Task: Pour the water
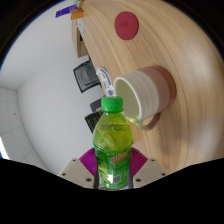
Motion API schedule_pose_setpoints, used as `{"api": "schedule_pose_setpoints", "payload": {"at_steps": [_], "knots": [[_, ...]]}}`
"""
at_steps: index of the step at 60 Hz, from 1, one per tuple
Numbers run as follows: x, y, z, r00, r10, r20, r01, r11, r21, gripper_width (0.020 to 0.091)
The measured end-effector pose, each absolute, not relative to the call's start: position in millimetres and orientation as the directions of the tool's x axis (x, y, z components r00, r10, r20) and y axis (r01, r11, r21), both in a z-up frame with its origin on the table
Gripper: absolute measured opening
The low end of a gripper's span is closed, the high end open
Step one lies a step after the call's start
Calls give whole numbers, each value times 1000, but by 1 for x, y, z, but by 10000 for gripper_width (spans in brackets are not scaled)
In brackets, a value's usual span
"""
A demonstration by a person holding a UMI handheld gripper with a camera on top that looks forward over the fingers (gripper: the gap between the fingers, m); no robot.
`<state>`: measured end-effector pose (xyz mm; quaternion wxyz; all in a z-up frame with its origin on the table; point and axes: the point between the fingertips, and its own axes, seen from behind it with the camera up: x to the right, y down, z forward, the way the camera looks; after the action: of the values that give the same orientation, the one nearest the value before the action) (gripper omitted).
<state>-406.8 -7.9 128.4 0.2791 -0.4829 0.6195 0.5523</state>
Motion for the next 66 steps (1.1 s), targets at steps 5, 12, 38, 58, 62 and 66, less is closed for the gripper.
{"api": "schedule_pose_setpoints", "payload": {"at_steps": [5,12,38,58,62,66], "knots": [[-411,-12,130,-350,-304,-886,-912,-106,397,385],[-410,-18,145,-232,-288,-929,-943,-165,287,385],[-257,-21,254,866,-132,-482,-499,-203,-842,400],[-150,-14,176,988,-155,-11,-52,-268,-962,397],[-140,-13,150,988,-152,12,-35,-303,-952,398],[-138,-12,126,989,-144,14,-34,-326,-945,397]]}}
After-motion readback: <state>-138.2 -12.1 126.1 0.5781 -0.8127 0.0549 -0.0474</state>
